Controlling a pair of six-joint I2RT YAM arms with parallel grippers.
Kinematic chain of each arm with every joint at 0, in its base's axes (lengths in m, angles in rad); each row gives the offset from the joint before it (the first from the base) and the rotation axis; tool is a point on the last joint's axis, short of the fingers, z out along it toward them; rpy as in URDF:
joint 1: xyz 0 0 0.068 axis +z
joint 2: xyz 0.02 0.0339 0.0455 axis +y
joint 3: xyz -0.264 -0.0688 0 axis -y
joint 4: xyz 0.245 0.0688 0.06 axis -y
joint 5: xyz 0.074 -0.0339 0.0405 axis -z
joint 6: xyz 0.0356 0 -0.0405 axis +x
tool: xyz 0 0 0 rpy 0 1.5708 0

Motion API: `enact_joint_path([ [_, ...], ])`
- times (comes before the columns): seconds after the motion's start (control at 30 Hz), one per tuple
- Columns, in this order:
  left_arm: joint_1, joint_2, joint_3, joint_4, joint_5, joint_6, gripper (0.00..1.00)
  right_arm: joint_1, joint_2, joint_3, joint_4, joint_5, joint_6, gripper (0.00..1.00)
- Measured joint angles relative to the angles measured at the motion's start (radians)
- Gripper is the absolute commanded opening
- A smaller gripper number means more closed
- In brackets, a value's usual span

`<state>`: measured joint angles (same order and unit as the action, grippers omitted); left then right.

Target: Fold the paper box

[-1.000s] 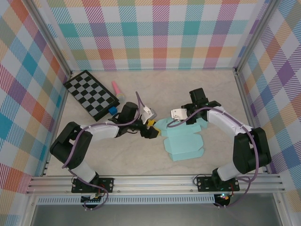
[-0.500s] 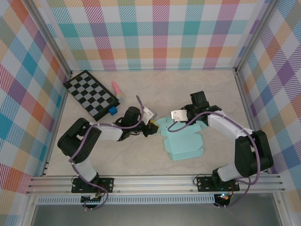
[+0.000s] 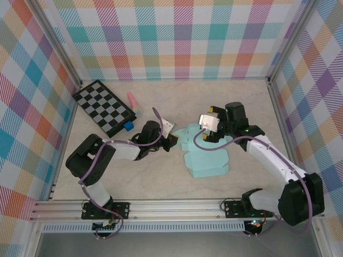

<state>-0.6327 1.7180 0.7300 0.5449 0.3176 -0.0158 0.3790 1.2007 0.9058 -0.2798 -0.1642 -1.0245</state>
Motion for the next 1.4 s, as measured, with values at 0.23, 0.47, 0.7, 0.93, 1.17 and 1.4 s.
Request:
enact_joint_path([
  [0.23, 0.0, -0.063, 0.002, 0.0, -0.146, -0.043, 0.0, -0.006, -0.041, 0.229, -0.091, 0.282, 1.031, 1.0],
  [0.47, 0.0, -0.081, 0.002, 0.015, -0.196, -0.049, 0.0, -0.061, -0.005, 0.145, -0.126, 0.143, 2.194, 0.9],
  [0.7, 0.0, -0.073, -0.008, 0.038, -0.219, -0.051, 0.0, -0.047, 0.232, 0.167, -0.118, -0.011, 2.586, 0.82],
  [0.93, 0.0, -0.06, -0.011, 0.038, -0.23, -0.043, 0.0, -0.042, 0.314, 0.282, -0.052, -0.078, 2.735, 0.83],
  [1.17, 0.0, -0.047, -0.011, 0.039, -0.238, -0.04, 0.0, -0.027, 0.412, 0.396, -0.075, -0.093, 2.776, 0.73],
  [1.4, 0.0, -0.04, -0.014, 0.047, -0.256, -0.044, 0.0, -0.014, 0.483, 0.428, -0.085, -0.093, 2.791, 0.59],
])
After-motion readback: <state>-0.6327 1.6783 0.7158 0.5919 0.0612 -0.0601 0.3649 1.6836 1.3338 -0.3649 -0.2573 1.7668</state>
